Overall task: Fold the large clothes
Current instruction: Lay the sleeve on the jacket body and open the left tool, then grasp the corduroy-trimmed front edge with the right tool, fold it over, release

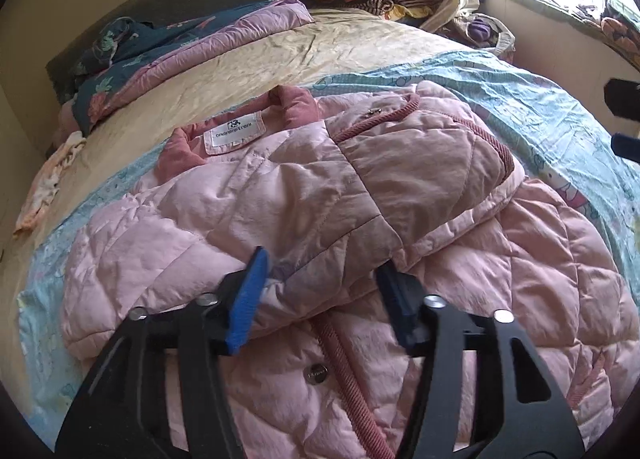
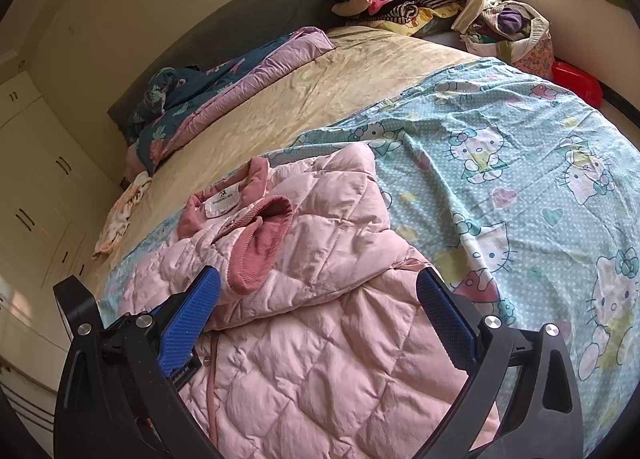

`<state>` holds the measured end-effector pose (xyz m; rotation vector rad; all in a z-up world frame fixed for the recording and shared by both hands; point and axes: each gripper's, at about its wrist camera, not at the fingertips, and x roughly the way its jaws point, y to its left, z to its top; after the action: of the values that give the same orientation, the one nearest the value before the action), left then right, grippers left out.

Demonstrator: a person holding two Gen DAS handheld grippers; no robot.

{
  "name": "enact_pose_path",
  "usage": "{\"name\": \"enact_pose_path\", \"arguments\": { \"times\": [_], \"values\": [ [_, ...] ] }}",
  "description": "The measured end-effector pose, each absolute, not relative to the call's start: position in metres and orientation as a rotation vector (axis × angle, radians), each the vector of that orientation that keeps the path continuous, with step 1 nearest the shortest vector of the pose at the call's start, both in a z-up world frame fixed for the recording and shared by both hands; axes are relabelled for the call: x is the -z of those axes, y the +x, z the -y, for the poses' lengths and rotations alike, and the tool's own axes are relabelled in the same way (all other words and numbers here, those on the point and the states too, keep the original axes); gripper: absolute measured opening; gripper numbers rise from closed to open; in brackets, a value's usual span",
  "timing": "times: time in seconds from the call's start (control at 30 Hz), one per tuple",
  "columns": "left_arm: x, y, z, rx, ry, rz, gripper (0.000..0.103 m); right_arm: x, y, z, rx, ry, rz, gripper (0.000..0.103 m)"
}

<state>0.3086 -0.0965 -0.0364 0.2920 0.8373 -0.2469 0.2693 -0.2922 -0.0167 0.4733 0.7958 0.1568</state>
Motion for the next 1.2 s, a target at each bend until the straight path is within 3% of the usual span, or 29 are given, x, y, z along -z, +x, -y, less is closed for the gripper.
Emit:
{"name": "enact_pose_path", "arguments": {
  "times": [0.03,0.07,0.37,0.77,1.13,1.2],
  "values": [
    [0.036,0.306,0.097,0.264,0.295,-0.839,0.084,0.017,0.270,0.291,-0.160,0.474,-0.798,0.098],
    [0.035,0.302,0.097,0.283,0.301,-0.837,0.087,0.017,0.271,0.289,-0.163,0.475,-0.800,0.098],
    [0.013,0.297,0.045,0.289,0.173,-0.847,0.093,0.023,0.285,0.262,-0.209,0.448,-0.846,0.098],
    [-0.013,0.320,-0.077,0.066,-0.036,-0.832,0.093,0.063,0.325,0.205,-0.278,0.437,-0.966,0.097],
    [-0.026,0.318,-0.155,-0.047,-0.192,-0.785,0.093,0.082,0.343,0.181,-0.255,0.359,-0.996,0.068],
    [-0.026,0.316,-0.165,-0.064,-0.216,-0.774,0.093,0.076,0.341,0.173,-0.280,0.311,-0.971,0.039]
  ]
}}
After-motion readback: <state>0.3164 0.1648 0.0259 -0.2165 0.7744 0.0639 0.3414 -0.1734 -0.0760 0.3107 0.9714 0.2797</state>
